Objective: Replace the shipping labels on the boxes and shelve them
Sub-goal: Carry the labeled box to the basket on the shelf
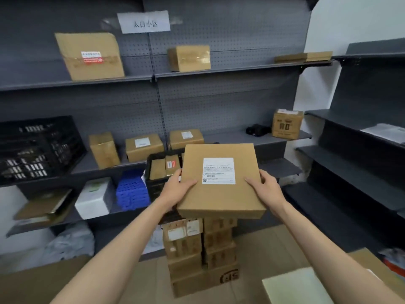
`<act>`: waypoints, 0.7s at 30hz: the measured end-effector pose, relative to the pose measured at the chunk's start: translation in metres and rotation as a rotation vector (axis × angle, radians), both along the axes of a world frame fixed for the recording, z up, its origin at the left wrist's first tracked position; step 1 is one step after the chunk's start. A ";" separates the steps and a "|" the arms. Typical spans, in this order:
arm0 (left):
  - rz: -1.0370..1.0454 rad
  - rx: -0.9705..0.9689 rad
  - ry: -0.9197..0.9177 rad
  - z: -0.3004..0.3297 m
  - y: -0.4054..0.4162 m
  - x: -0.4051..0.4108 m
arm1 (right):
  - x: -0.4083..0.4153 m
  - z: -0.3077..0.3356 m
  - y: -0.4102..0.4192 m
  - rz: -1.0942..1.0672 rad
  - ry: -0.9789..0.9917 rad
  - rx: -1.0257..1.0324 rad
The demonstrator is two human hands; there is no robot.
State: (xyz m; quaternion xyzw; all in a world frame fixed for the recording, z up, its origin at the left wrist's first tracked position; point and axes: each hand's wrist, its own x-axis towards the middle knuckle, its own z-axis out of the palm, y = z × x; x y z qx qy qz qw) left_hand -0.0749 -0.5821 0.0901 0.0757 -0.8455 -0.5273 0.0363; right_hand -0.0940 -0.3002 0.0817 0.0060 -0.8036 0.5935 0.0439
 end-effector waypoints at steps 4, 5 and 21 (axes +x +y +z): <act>0.081 0.000 0.031 0.009 -0.056 -0.027 | -0.051 0.008 -0.060 0.049 0.008 0.026; 0.094 0.004 0.039 0.011 -0.068 -0.033 | -0.064 0.008 -0.074 0.057 0.008 0.040; 0.279 0.004 -0.009 -0.018 -0.194 -0.194 | -0.256 -0.005 -0.209 0.180 -0.004 0.132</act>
